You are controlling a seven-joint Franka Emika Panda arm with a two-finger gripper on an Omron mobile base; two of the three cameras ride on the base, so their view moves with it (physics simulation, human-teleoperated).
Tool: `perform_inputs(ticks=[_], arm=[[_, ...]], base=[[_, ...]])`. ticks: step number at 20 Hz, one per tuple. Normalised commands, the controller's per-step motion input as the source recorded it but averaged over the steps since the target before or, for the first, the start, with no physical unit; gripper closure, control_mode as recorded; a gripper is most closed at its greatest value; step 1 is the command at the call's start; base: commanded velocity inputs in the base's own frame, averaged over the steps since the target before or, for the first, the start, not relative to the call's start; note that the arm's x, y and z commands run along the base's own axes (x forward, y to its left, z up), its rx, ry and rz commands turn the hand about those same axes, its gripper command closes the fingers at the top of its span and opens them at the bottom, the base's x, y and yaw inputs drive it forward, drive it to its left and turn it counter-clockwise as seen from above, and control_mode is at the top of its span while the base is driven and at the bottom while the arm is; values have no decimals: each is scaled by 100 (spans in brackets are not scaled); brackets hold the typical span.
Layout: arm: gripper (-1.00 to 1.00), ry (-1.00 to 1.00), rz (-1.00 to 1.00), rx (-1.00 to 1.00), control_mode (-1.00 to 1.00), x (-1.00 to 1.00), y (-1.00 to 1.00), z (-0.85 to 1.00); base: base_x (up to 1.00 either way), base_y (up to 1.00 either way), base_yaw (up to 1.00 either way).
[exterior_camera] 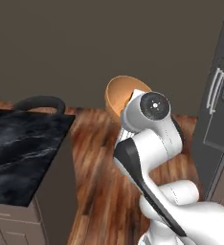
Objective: Pick up the heated bread from the toaster oven and place it in the bowl. Then move the bread bowl to the dining counter.
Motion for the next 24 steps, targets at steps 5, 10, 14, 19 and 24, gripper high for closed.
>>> perform_inputs(ticks=[5, 10, 14, 19, 24], arm=[[100, 0, 0, 0, 100, 0, 0, 0], [100, 0, 0, 0, 100, 0, 0, 0], [100, 0, 0, 0, 100, 0, 0, 0], [100, 0, 0, 0, 100, 0, 0, 0], [100, 0, 0, 0, 100, 0, 0, 0]], base=[[0, 0, 100], [28, -7, 94], [74, -53, 75], [64, -77, 64], [31, -61, 13]])
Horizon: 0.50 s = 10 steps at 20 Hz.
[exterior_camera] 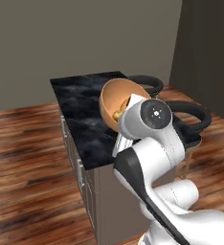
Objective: Pick up the heated bread from the toaster oven and place it in the bowl. Then move the bread bowl to the dining counter.
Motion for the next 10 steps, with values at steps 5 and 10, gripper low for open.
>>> perform_inputs(ticks=[5, 10], arm=[[100, 12, 0, 8, -100, 70, -33, -8], [100, 17, -1, 0, -100, 100, -12, -43]], base=[[0, 0, 0], [0, 0, 0]])
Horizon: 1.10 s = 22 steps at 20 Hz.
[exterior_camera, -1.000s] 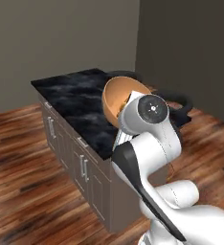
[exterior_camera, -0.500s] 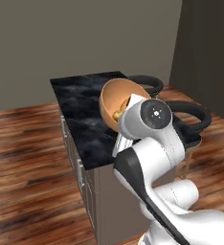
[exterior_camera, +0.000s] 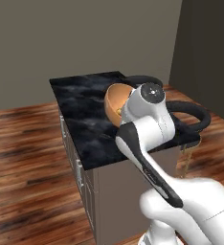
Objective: Pick up the heated bread from the toaster oven and place it in the bowl. Then move the bread bowl to the dining counter.
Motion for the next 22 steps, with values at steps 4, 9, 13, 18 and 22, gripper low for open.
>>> perform_inputs(ticks=[4, 9, 13, 18, 22], arm=[[100, 5, 0, -10, -100, 100, -25, -52], [100, 4, 0, -20, -100, 100, -58, -50], [100, 18, -2, -10, -100, 97, -42, -32], [100, 19, 0, -1, -100, 91, -9, -21], [100, 15, 0, -8, -100, 84, -11, -43]], base=[[0, 0, 0], [0, 0, 0], [0, 0, 0], [0, 0, 0], [0, 0, 0]])
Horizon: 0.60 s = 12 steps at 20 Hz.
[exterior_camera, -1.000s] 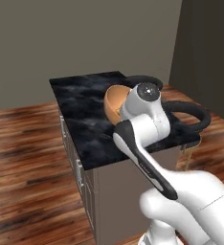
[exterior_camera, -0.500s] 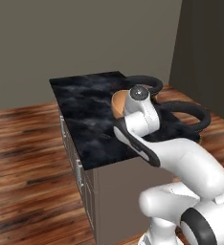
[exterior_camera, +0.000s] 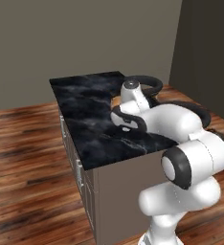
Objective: Pick up the heated bread from the toaster oven and place it in the bowl. Then move the bread bowl to the dining counter.
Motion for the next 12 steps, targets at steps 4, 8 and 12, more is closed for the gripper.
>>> perform_inputs(ticks=[4, 8, 12], arm=[[100, 9, 0, -22, -100, 26, 0, -98], [100, 1, 0, -16, -100, 45, 0, -71], [-100, -3, 0, -11, -100, 19, 0, -30]], base=[[0, 0, 0], [0, 0, 0], [0, 0, 0]])
